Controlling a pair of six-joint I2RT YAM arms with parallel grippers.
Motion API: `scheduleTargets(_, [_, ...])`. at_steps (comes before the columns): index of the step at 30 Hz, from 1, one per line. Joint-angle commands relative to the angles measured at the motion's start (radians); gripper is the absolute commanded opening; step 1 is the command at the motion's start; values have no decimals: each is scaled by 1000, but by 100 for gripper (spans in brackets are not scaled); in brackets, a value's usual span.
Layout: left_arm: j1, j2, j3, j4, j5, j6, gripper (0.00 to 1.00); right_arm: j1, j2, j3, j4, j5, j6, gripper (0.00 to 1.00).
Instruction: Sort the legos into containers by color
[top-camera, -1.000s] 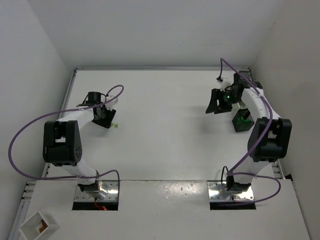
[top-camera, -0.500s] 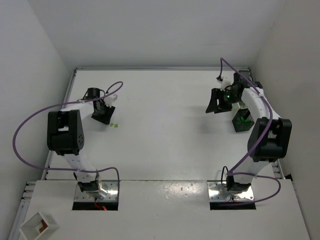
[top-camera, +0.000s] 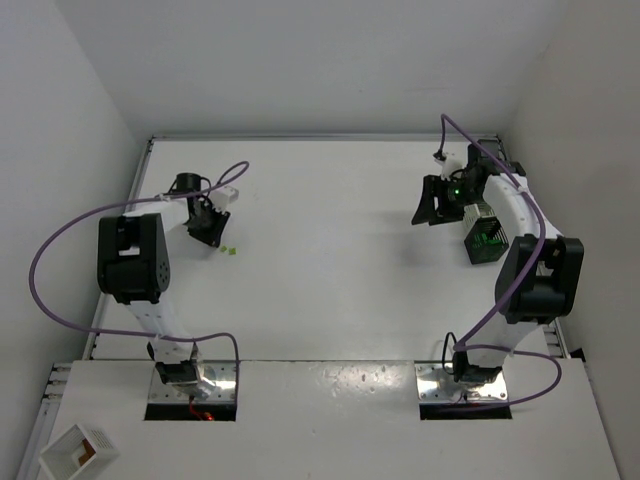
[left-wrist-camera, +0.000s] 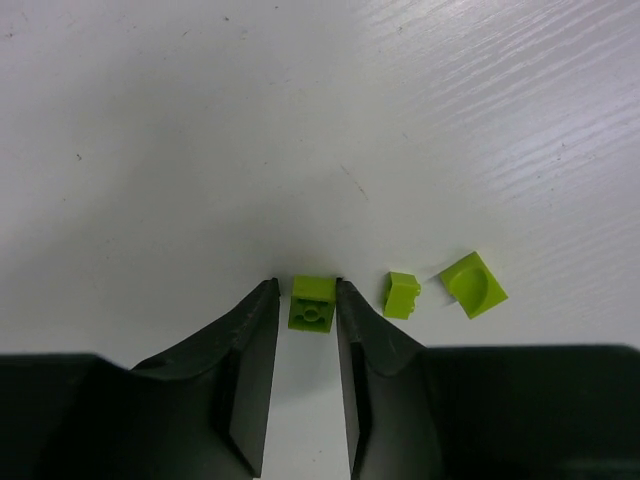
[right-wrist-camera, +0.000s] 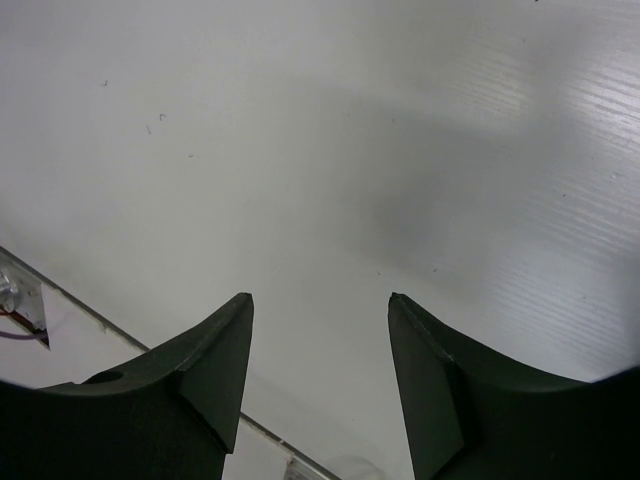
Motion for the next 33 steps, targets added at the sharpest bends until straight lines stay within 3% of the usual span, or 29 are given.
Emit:
scheduleTargets(1, [10, 31, 17, -15, 32, 29, 34, 6, -3, 39, 15, -5, 7, 57])
scheduleTargets(8, [10, -17, -26, -6, 66, 29, 19, 15, -15, 8, 15, -82, 16, 57])
scheduleTargets(13, [10, -110, -44, -6, 149, -7, 13, 54, -116, -93, 87, -325, 61, 57])
scheduleTargets(15, [24, -153, -44, -6, 256, -36, 11, 69, -153, -104, 116, -376, 90, 57])
scheduleTargets(18, [35, -235, -44, -15, 395, -92, 10, 104, -249, -93, 234, -364, 156, 55])
scheduleTargets(24, [35, -353, -35, -64, 714, -228, 9, 190, -213, 100, 192, -252, 83, 55])
scheduleTargets(33, [15, -451, -84, 17, 991, -519, 9, 351, -325, -76, 495, -124, 33, 62])
